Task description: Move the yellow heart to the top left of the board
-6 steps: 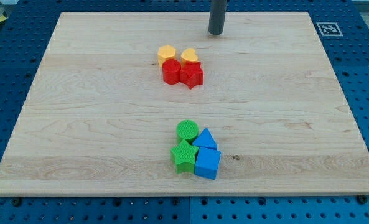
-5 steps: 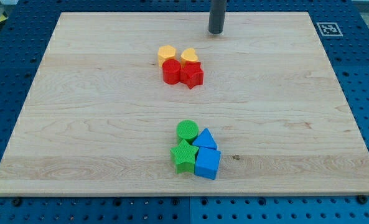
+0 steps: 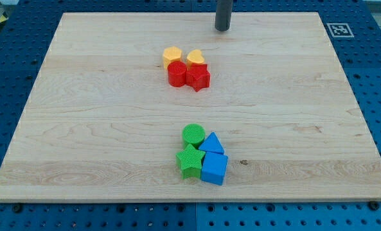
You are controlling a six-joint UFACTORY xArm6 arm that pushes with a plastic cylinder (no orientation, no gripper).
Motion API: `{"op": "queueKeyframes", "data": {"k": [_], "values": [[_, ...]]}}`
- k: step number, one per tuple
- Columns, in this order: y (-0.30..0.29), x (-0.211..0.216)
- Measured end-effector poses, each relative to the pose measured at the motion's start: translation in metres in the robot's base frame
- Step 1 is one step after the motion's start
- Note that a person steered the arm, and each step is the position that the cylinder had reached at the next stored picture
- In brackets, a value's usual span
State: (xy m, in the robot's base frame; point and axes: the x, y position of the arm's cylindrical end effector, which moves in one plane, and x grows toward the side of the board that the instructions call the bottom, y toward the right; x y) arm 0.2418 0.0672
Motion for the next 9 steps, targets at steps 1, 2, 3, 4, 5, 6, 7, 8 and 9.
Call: {"op": "queueKeyframes", "data": {"k": [1, 2, 3, 4, 5, 6, 7, 8, 9], "values": [[0.0, -0.001], [0.0, 0.001], [0.0, 0.002], [0.001, 0.033], [0.001, 0.057], [0.001, 0.076], [0.001, 0.091], [0.001, 0.107], [0.001, 0.11]]}}
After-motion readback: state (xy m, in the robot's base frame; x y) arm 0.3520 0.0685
